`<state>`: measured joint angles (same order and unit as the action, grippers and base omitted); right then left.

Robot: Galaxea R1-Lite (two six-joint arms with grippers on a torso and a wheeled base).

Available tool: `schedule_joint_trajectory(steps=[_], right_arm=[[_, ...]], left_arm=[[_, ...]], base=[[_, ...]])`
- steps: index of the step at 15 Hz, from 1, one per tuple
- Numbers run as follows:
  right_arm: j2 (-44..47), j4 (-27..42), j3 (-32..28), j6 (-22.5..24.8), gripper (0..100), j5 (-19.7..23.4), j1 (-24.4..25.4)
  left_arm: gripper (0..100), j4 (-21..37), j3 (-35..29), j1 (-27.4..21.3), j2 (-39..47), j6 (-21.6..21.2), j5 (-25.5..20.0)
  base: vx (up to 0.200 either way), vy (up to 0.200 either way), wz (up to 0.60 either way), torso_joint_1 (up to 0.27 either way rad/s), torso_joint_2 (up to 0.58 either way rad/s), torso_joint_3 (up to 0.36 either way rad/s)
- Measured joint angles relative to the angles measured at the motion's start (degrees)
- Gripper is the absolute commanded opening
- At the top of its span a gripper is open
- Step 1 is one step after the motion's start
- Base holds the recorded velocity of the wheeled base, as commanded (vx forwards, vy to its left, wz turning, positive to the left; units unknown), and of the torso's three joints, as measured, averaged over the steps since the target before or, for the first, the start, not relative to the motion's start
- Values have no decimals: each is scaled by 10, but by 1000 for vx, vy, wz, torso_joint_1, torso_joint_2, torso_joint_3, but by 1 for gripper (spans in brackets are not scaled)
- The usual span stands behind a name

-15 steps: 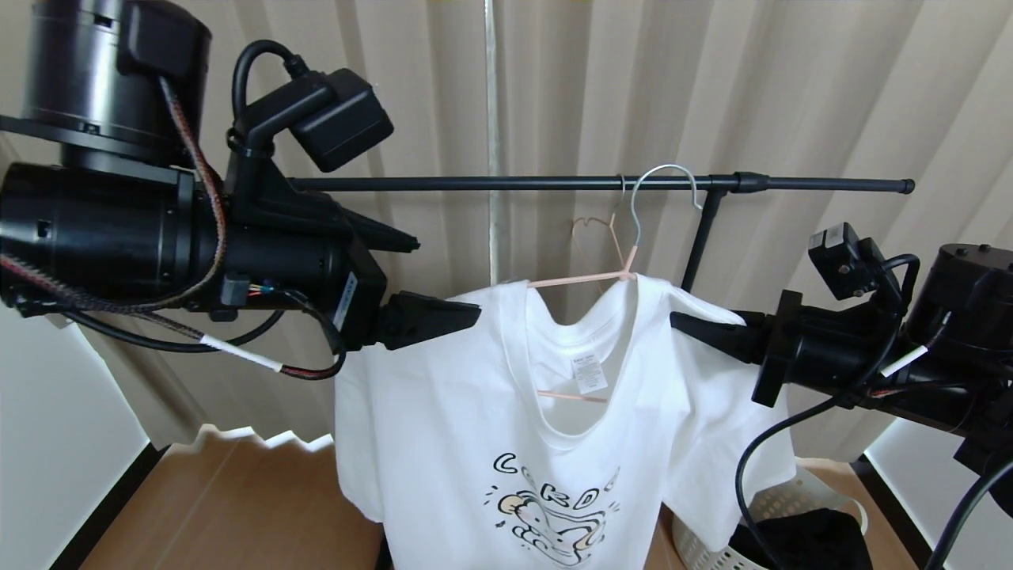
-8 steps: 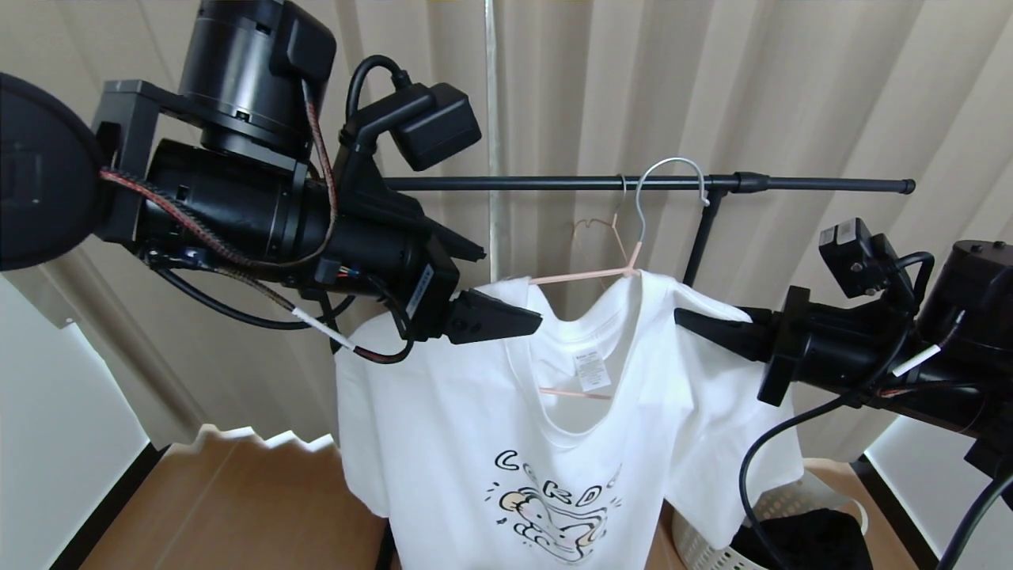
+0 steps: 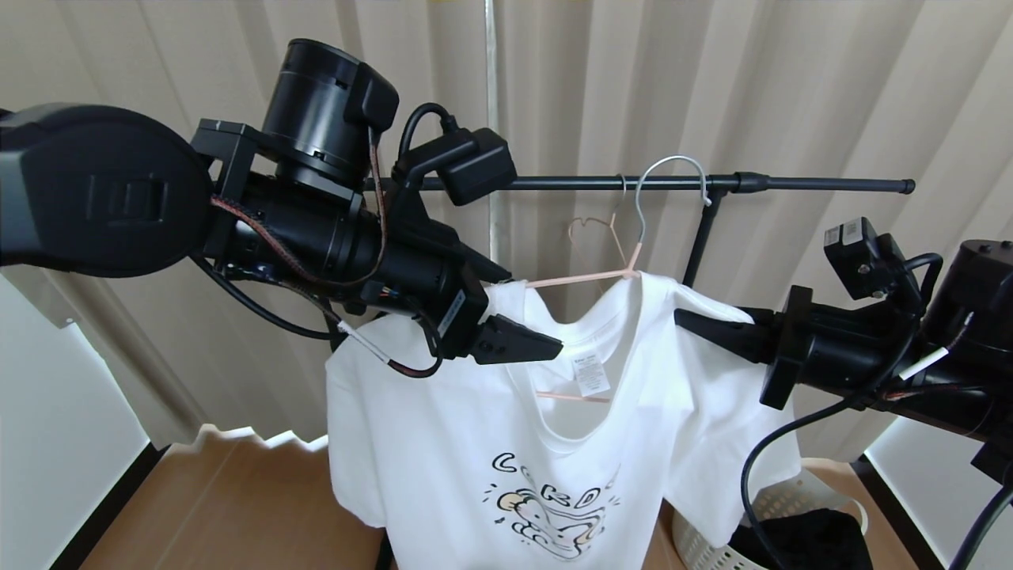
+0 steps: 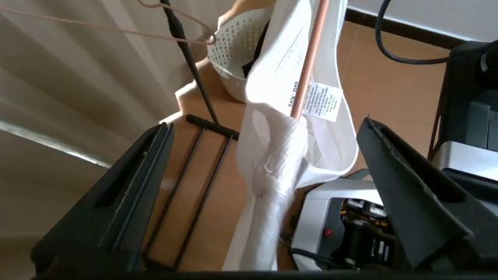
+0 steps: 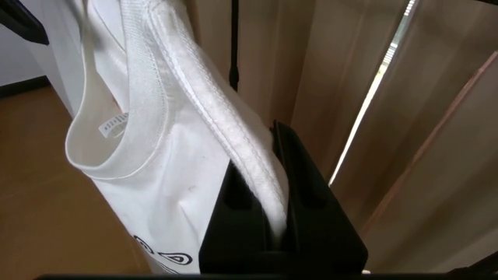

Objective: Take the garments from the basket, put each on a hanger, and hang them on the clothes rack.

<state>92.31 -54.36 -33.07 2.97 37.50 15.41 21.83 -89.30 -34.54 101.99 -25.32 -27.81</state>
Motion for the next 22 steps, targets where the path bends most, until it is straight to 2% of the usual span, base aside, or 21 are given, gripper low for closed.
schedule_joint_trajectory(steps=[3,6,7,13,20,22], right_arm=[[-1,0,-1,0,0,0,0],[-4,0,-1,0,0,0,0],[-6,1,-1,0,0,0,0],[-10,0,0,0,0,0,-1],[-17,0,2,1,0,0,-1],[-22,1,5,1,0,2,-1]], left_arm=[[100,-1,3,-8,7,0,4],[100,-1,5,-11,9,1,27],[0,-1,9,-11,9,1,39],[0,-1,18,-13,4,-6,55],[0,-9,25,-25,-3,-7,148],[0,-11,29,-29,-7,-6,154]], base=[[0,0,0,0,0,0],[0,0,0,0,0,0],[0,0,0,0,0,0],[0,0,0,0,0,0],[0,0,0,0,0,0],[0,0,0,0,0,0]])
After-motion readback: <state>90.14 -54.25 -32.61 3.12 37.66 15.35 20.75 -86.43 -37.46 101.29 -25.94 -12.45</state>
